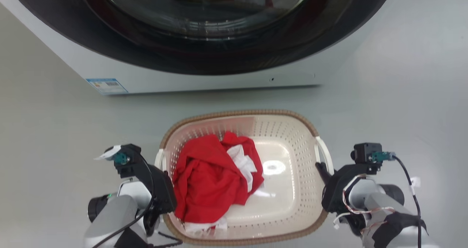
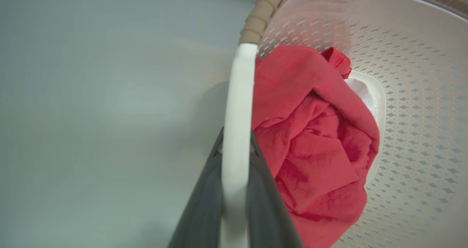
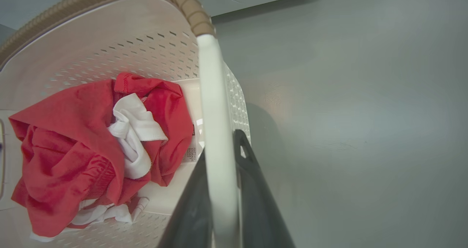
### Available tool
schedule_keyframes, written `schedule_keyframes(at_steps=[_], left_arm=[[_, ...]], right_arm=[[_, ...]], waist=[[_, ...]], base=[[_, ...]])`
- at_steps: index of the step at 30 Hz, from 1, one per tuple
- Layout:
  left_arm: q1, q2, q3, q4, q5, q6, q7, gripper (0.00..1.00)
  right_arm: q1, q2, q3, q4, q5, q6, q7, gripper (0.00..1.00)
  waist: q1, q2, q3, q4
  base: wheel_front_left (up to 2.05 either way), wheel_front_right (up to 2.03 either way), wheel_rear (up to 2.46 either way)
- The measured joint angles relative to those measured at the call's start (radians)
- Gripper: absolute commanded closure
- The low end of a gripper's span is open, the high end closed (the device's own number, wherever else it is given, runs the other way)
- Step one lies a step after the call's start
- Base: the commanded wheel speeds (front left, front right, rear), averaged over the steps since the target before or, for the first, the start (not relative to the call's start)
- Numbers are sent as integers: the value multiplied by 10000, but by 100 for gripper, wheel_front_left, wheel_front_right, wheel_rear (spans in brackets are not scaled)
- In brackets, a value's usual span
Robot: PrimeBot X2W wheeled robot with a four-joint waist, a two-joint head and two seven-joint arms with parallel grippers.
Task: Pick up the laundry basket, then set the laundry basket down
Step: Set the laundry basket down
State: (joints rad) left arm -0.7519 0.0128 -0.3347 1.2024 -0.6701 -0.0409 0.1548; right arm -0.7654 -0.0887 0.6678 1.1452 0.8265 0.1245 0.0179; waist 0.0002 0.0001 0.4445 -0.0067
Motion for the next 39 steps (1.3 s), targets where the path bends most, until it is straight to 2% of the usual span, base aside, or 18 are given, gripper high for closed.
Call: schedule_keyframes(at_steps=[17, 39], left_arm=[[-1207, 71, -6, -178, 138, 157, -970, 100], [-2355, 98, -117, -161, 616, 407, -2552, 100]], right_arm=[[-1389, -79, 59, 148, -272, 0, -859, 100], [-2547, -130, 140, 445, -709, -115, -2017, 100]], waist=[[0, 0, 2295, -36], [-1, -1, 4156, 16]], base=[[0, 0, 0], [0, 0, 0]])
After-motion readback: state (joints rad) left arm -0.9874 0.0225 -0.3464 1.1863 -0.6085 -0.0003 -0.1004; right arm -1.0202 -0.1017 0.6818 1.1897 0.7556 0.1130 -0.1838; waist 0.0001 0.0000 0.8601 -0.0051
